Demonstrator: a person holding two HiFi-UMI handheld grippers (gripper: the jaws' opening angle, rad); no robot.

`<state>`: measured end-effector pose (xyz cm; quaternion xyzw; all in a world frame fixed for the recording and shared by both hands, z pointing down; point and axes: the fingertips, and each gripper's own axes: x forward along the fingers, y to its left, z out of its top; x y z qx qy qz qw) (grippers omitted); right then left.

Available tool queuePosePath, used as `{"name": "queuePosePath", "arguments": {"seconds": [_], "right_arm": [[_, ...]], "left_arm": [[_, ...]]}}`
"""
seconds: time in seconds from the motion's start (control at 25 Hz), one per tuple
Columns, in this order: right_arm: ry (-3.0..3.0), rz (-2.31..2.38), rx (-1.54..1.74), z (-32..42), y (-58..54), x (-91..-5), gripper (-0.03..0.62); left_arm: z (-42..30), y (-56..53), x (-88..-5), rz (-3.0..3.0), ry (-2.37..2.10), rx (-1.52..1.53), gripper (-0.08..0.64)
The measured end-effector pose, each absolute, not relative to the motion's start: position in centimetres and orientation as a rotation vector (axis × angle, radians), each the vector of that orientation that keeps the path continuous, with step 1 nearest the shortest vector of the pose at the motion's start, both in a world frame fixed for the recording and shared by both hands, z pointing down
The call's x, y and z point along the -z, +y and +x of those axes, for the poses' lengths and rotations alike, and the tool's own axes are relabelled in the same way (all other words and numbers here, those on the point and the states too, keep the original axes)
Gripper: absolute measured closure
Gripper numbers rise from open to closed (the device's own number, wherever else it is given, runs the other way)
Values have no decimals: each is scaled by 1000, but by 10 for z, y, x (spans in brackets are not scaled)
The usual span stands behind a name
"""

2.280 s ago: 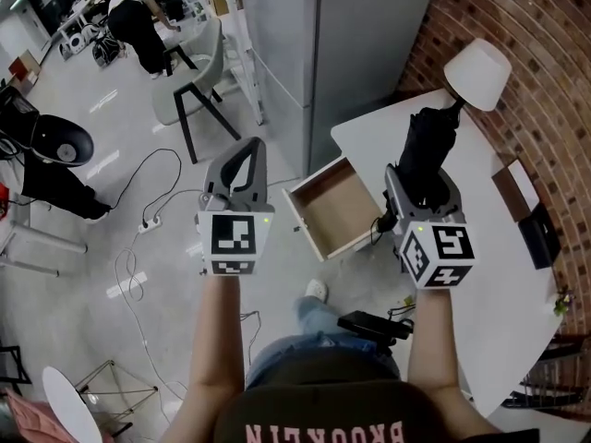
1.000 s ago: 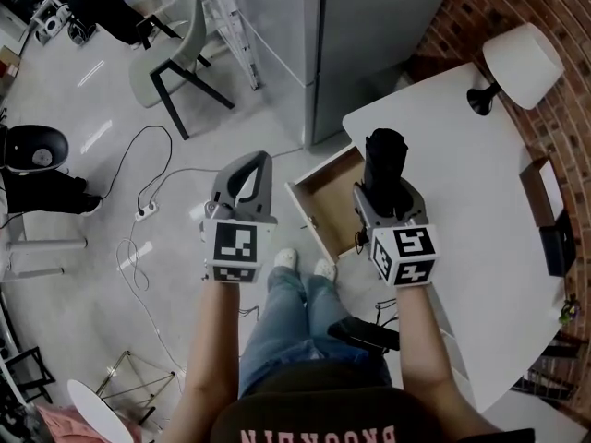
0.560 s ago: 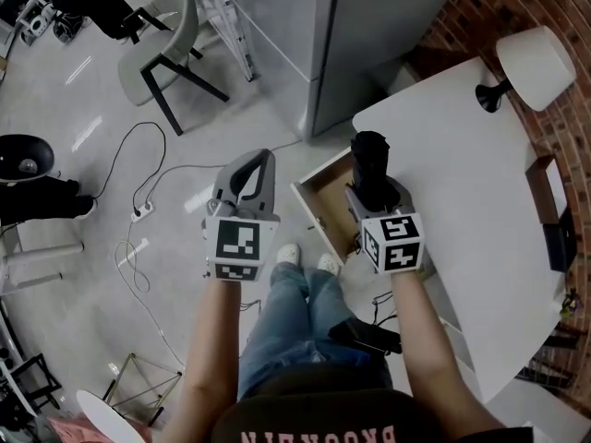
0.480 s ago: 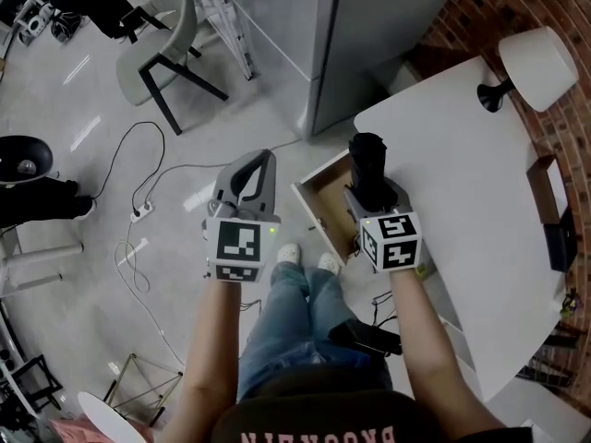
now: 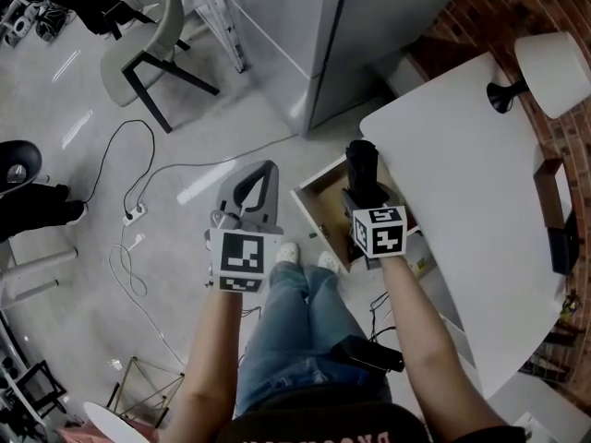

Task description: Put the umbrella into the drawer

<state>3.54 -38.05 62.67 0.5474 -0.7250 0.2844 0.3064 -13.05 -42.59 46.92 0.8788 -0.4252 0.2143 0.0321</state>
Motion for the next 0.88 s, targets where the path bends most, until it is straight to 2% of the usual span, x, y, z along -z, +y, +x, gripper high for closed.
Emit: {"name": "queuePosePath", "arguments": {"seconds": [0.48, 0.88], "right_arm": [[-1763, 1348, -772, 38, -390, -714, 339], [-1565, 1434, -962, 70, -371, -772, 337]], "left_arm": [[-118, -443, -513, 2695, -1242, -689, 561], [-106, -431, -542, 2690, -1184, -724, 561]]}}
